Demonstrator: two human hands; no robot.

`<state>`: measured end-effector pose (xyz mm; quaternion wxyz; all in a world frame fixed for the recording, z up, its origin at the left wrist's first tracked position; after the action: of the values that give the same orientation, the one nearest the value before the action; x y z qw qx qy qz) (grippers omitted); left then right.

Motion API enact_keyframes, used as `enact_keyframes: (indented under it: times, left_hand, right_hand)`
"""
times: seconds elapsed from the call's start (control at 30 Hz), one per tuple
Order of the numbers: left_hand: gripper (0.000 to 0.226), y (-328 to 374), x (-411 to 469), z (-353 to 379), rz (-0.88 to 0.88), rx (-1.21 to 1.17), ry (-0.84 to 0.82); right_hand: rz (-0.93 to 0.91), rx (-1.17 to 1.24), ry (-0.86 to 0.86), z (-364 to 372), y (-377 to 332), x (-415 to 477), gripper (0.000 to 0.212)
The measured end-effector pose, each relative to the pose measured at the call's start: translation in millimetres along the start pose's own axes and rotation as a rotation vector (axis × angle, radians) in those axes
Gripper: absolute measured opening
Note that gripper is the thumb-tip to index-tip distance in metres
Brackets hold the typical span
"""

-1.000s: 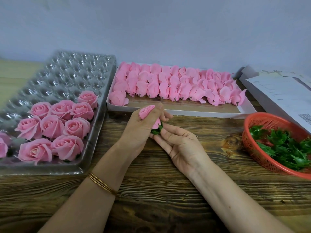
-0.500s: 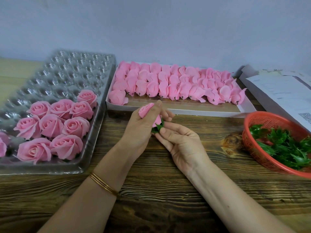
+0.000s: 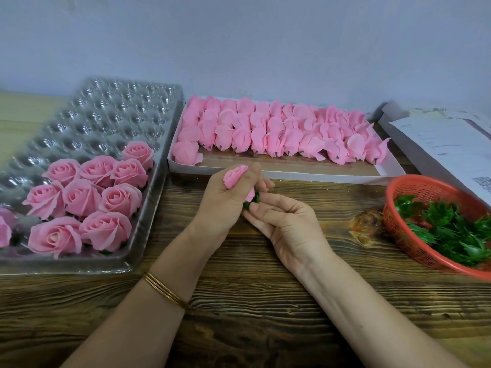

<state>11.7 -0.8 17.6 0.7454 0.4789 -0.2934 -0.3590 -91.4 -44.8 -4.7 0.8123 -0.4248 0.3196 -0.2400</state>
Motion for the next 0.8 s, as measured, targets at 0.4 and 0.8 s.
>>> enact_keyframes:
  times: [0.4,0.8]
  left_hand:
    - [0.034,-0.4,-0.5,-0.3,0.049,0.133,-0.043]
    - [0.034,-1.1,-2.2,5.7,0.096,0.176,-0.086]
  right_hand:
    - [-0.067,-0.109,0.062,-2.2,0.8,0.9,0.019]
    - [-0.001,-0.071,0.071,-7.4,0.5,2.8,0.026]
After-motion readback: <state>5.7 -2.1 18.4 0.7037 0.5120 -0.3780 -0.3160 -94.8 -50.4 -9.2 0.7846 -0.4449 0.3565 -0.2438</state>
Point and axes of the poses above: each hand's wrist, its own x-axis towards the middle knuckle, its own z-axis out of the palm, y = z × x, the point moved 5 cm from there along x, towards the middle knuckle, and after that the axes turned 13 degrees about -x, right-handed, at the moved point
